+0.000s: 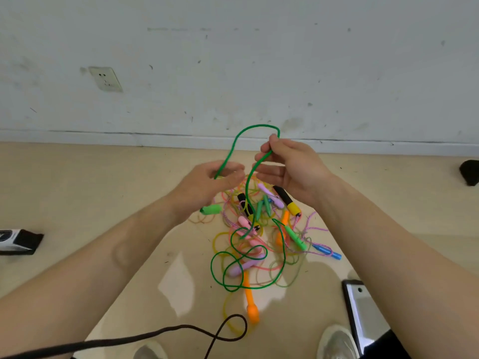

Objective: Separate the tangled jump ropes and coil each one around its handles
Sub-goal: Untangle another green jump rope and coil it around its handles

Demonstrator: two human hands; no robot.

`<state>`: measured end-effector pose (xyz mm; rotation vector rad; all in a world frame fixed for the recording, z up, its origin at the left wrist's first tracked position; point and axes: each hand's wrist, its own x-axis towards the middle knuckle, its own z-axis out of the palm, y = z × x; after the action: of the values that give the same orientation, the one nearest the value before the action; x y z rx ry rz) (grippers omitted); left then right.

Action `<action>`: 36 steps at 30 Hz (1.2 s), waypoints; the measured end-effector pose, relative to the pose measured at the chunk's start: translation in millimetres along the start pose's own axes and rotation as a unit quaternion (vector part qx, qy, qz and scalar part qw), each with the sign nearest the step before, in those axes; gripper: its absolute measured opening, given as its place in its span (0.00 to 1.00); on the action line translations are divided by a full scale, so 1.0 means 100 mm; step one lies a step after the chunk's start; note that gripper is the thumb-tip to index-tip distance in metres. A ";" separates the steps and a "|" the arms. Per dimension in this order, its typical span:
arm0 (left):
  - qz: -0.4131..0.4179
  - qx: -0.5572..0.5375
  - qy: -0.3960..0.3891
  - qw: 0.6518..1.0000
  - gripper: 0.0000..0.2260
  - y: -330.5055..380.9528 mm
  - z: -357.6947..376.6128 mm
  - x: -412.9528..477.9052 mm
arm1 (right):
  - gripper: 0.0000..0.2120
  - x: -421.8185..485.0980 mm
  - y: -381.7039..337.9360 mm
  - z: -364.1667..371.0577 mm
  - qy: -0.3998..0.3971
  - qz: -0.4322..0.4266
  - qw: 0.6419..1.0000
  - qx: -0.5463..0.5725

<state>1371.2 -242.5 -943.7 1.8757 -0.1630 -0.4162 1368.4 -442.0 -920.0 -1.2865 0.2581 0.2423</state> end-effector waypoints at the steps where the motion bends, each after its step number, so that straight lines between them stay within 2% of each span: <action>1: 0.001 0.000 -0.041 0.999 0.16 0.00 0.05 -0.02 | 0.13 -0.01 -0.03 0.03 0.005 -0.001 1.000 0.026; 3: -0.001 0.030 -0.097 0.995 0.16 -0.01 0.13 -0.06 | 0.13 -0.01 -0.08 0.05 0.019 -0.009 0.997 0.071; 5: -0.004 0.038 -0.099 0.994 0.16 0.00 0.17 -0.08 | 0.13 -0.02 -0.11 0.04 0.037 -0.023 0.993 0.106; 8: -0.014 -0.092 -0.038 0.995 0.17 0.14 0.17 -0.09 | 0.23 0.00 -0.03 -0.02 0.045 -0.006 0.997 0.059; 9: -0.020 -0.155 -0.018 0.988 0.16 0.20 0.16 -0.10 | 0.28 0.00 0.03 -0.03 0.023 0.014 1.000 0.013; 11: -0.032 -0.262 0.008 0.965 0.15 0.31 0.11 -0.11 | 0.34 -0.04 0.20 -0.02 -0.077 0.054 0.992 -0.090; 13: -0.038 -0.352 0.025 0.935 0.15 0.40 0.03 -0.11 | 0.37 -0.10 0.38 -0.01 -0.177 0.082 0.965 -0.174; 15: -0.034 -0.422 0.059 0.904 0.14 0.48 -0.11 -0.10 | 0.38 -0.16 0.52 0.00 -0.206 0.093 0.943 -0.245; 17: -0.014 -0.460 0.101 0.882 0.13 0.51 -0.31 -0.08 | 0.35 -0.16 0.62 -0.08 -0.200 0.080 0.911 -0.352; 20: 0.004 -0.455 0.156 0.877 0.12 0.43 -0.52 -0.06 | 0.22 -0.09 0.75 -0.37 -0.159 0.063 0.799 -0.576; 21: 0.001 -0.432 0.175 0.885 0.12 0.37 -0.55 -0.05 | 0.18 -0.06 0.77 -0.46 -0.134 0.062 0.779 -0.609; 22: -0.005 -0.397 0.191 0.898 0.12 0.32 -0.54 -0.05 | 0.16 -0.04 0.79 -0.54 -0.107 0.071 0.788 -0.602; 25: -0.022 -0.268 0.196 0.943 0.10 0.16 -0.42 -0.05 | 0.12 -0.07 0.68 -0.56 -0.045 0.088 0.895 -0.434; 28: -0.038 -0.170 0.158 0.972 0.08 0.02 -0.23 -0.06 | 0.11 -0.12 0.45 -0.37 -0.059 0.056 0.962 -0.261; 32: -0.010 -0.040 0.087 0.995 0.10 -0.05 0.15 -0.12 | 0.12 -0.18 0.17 -0.16 -0.069 0.027 0.994 -0.083; 36: 0.016 -0.015 -0.022 1.000 0.16 -0.04 0.41 -0.20 | 0.12 -0.20 -0.02 -0.08 -0.033 -0.001 0.994 0.101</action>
<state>1337.3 -270.9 -955.4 1.8320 -0.2147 -0.4368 1349.7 -451.2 -914.1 -1.0760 0.2203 0.2502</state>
